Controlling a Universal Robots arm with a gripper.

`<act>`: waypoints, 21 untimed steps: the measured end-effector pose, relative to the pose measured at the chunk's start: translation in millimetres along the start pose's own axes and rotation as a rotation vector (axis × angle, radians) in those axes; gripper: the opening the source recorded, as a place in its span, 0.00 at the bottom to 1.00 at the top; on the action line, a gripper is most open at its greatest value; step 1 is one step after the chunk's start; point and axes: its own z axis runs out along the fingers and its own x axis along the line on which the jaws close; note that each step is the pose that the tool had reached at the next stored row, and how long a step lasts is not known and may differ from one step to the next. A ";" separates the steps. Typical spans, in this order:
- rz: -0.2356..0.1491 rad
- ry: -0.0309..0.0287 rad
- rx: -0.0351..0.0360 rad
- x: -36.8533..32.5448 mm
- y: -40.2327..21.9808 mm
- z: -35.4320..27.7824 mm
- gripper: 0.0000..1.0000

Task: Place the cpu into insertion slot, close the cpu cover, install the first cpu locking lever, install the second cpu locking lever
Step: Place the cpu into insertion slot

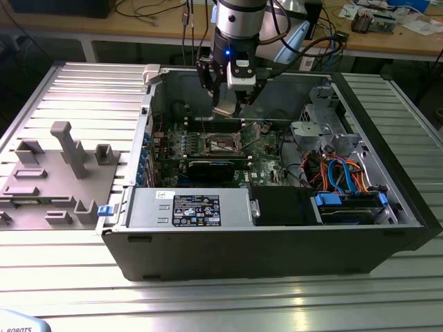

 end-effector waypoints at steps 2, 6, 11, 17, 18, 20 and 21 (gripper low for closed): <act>0.000 0.0012 -0.0024 0.0 0.0 0.0 0.54; 0.000 0.0036 -0.0072 0.0 0.0 0.0 0.54; 0.000 0.0058 -0.0118 0.0 0.0 0.0 0.54; 0.000 0.0096 -0.0195 0.0 0.0 0.0 0.54; 0.000 0.0104 -0.0211 0.0 0.0 0.0 0.54; 0.000 0.0118 -0.0241 0.0 0.0 0.0 0.54; 0.000 0.0124 -0.0252 0.0 0.0 0.0 0.54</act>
